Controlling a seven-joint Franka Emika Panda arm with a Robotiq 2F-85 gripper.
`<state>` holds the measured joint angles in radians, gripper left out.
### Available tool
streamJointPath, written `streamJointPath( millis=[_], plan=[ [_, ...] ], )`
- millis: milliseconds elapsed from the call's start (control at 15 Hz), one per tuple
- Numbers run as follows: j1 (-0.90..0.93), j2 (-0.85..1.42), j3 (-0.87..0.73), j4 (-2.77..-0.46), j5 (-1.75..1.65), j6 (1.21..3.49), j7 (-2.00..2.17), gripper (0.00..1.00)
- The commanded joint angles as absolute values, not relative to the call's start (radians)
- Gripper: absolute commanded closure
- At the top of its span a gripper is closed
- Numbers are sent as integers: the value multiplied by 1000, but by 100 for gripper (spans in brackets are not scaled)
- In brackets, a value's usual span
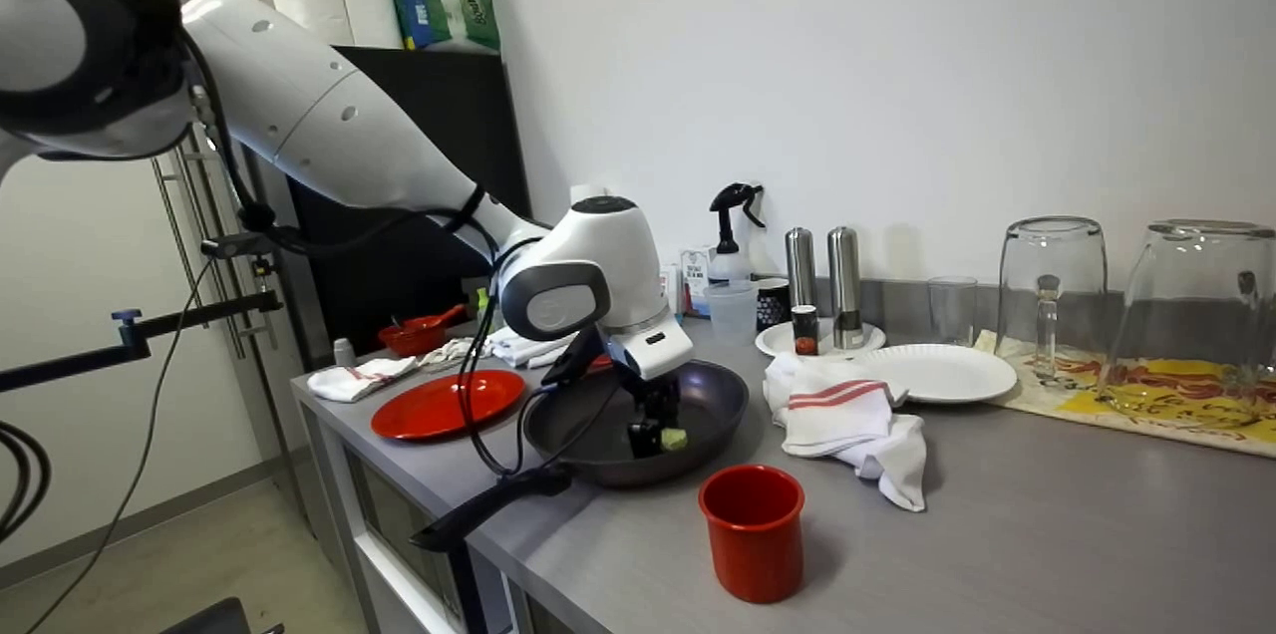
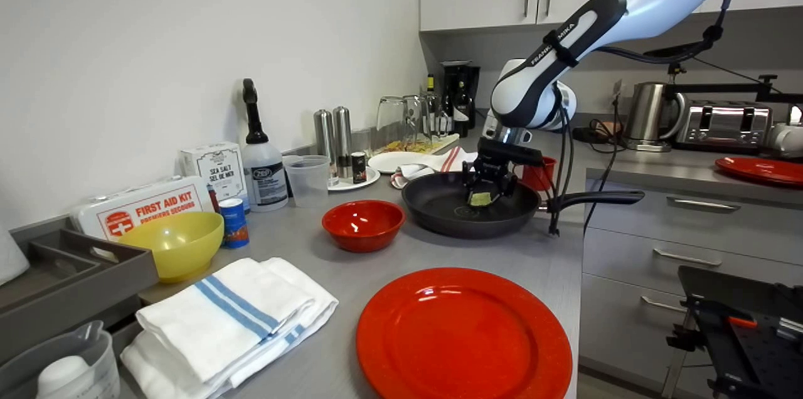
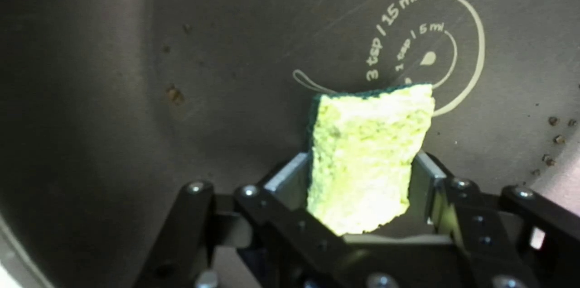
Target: Pick up the sponge and put it on the black pan, use the sponge to scrub the pan and place the sponge back on the countertop
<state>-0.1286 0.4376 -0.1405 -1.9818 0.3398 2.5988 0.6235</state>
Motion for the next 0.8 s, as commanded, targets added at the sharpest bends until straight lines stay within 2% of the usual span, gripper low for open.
streamJointPath(
  millis=[0,733],
  plan=[
    [-84,449,-166,-2002,299,2618,652,72],
    [-32,453,-121,-1972,302,2623,633,72]
  ],
)
